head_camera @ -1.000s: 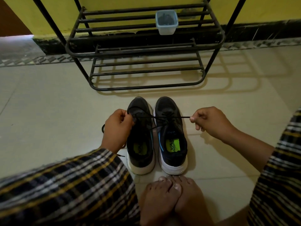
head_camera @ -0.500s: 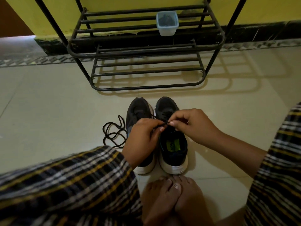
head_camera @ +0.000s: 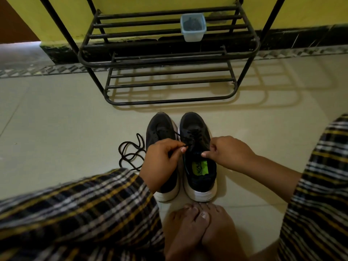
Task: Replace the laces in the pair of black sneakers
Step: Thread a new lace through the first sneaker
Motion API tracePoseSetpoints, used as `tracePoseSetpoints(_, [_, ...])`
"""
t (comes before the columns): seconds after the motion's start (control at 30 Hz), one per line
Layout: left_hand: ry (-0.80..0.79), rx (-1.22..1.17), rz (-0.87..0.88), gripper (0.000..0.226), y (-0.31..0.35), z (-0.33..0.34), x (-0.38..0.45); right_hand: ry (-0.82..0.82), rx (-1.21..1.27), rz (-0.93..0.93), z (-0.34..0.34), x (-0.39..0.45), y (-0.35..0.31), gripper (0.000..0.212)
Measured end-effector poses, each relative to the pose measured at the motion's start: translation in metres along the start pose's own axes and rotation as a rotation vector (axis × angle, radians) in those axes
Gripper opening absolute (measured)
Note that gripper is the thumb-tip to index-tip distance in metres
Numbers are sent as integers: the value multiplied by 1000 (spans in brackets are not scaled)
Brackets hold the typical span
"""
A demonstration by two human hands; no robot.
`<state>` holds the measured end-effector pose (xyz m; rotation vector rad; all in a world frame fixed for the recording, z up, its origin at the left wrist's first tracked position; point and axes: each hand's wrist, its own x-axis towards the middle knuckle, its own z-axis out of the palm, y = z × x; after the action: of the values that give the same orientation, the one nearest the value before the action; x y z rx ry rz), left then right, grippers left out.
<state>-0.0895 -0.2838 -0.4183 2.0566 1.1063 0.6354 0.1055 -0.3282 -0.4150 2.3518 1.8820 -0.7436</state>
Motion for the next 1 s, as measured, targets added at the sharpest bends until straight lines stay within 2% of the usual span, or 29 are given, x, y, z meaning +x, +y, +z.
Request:
tracePoseSetpoints(0.07, [-3,-17,-35,15,1,1,-1,-31,-122,-33,2,1,-4,45])
tracePoseSetpoints(0.2, [-40,-59,-102,15,2,3,-2,-22,-235,-129,-2,1,-10,42])
tracePoseSetpoints(0.6, [-70,-18,-101,11,10,3,5,-6,-147,-265,0,-10,-9,36])
tracePoseSetpoints(0.8, [-98,264,-30,11,17,0,7,0,-133,-312,1,-12,-11,37])
tracePoseSetpoints(1.0, [-92,294,-75,8,20,1,7,0,-111,-342,-2,-18,-18,41])
